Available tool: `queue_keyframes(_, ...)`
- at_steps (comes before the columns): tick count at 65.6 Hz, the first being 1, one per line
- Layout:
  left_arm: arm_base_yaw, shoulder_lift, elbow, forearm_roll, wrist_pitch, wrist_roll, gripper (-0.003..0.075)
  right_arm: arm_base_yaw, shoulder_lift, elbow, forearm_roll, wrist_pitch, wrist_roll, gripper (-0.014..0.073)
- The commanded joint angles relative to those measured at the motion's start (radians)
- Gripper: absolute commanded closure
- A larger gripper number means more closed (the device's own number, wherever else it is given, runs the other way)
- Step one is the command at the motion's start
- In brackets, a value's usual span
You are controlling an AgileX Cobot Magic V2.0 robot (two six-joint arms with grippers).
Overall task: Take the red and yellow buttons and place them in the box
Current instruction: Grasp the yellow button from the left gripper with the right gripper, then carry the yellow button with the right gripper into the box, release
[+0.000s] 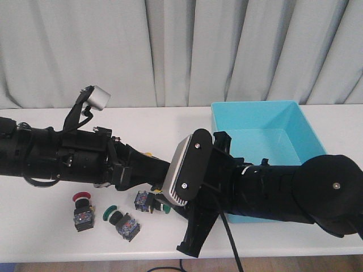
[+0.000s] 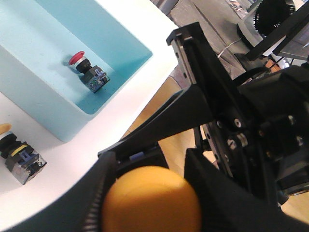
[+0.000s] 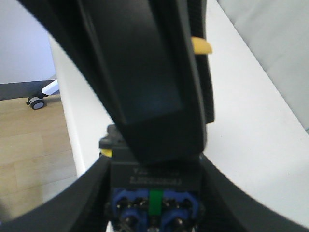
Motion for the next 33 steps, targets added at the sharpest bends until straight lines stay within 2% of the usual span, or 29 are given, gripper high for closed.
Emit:
queue_keyframes(1, -0.004, -0.026, -0.027, -0.071, 0.019, 0.002, 0.0503, -0.001, -0.025, -0.031, 0.019, -0.023, -0.003, 0.0364)
queue_keyframes(10, -0.004, -0.026, -0.027, -0.063, 0.019, 0.004, 0.0317, -0.001, -0.025, -0.031, 0.019, -0.023, -0.003, 0.0364)
queue_keyframes(18, -0.004, -0.026, -0.027, -0.059, 0.019, 0.004, 0.0185, -0.001, -0.025, -0.031, 0.019, -0.023, -0.003, 0.0364)
queue_keyframes(24, -0.004, -0.026, -0.027, -0.059, 0.019, 0.004, 0.0134, -0.001, -0.025, -0.031, 0.019, -0.023, -0.002, 0.0364)
queue_keyframes(33, -0.003, -0.026, -0.027, -0.049, 0.019, 0.004, 0.0127, -0.001, -0.025, -0.030, 0.019, -0.039, 0.006, 0.0364)
